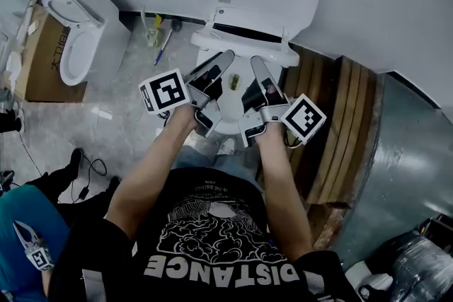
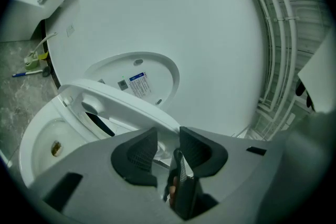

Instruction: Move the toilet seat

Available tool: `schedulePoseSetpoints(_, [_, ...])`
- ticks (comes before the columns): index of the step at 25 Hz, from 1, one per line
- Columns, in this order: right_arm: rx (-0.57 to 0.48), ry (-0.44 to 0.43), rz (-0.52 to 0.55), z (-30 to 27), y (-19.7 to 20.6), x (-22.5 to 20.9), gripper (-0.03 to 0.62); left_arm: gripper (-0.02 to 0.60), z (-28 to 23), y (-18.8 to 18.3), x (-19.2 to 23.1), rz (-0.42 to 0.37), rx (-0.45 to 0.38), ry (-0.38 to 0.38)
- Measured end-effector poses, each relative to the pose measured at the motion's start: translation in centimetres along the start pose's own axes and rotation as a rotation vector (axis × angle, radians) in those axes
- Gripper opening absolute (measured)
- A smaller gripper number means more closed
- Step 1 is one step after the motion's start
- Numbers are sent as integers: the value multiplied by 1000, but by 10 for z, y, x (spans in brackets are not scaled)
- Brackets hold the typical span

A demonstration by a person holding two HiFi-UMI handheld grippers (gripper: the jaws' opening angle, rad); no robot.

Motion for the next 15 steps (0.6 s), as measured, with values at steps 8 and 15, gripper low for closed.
schedulePoseSetpoints(8, [25,-23,149,-2,-8,21,94,140,3,-5,-15,-68,-26,7])
schedulePoseSetpoints(15, [9,-51,232,-15,-25,32,94,138,-9,-24,-18,-140,-7,0])
Point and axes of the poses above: the fingertips, and each gripper's own axes: z backward along the fingers, x to its left, y out of its underside, the point moved 7 cm from there along z, backward along the fingers, and after that the axes turned 14 degrees about x, right-handed, at the moved point
